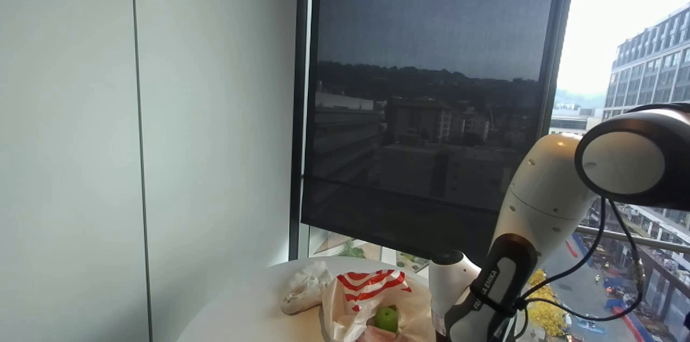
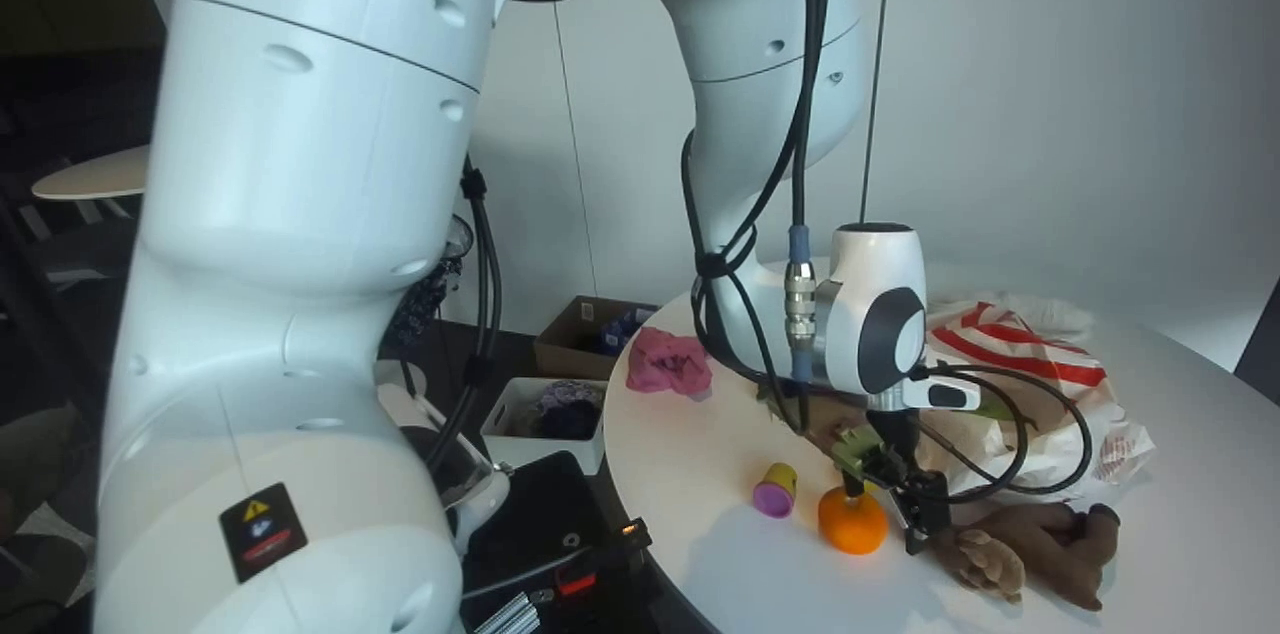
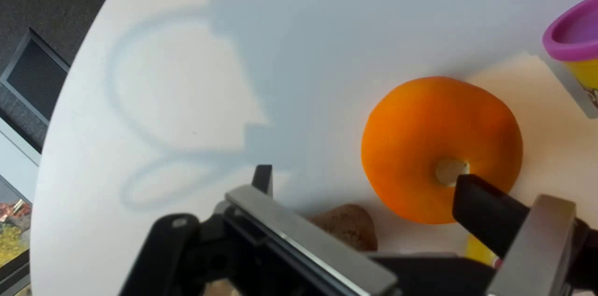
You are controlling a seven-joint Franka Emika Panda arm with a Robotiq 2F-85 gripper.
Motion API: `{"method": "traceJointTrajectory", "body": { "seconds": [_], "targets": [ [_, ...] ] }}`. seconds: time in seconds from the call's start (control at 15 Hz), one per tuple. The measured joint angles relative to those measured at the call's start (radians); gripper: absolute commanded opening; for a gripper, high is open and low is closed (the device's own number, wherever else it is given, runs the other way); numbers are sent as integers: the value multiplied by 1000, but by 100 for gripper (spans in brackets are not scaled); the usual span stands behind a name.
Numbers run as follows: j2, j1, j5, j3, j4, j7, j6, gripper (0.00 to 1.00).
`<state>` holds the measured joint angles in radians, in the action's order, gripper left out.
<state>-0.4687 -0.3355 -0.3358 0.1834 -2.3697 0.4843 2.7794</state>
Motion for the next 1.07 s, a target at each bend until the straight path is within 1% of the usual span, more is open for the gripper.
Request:
{"method": "traceJointTrajectory", "body": {
  "seconds": [0.4,0.67,1.0,1.07],
  "targets": [
    [0,-9,88,-35,-5,10,52,100],
    [-1,-9,150,-56,-11,9,53,100],
    [-8,6,235,-108,-24,-1,49,100],
    [-11,7,245,-114,-25,-3,49,75]
  ]
}}
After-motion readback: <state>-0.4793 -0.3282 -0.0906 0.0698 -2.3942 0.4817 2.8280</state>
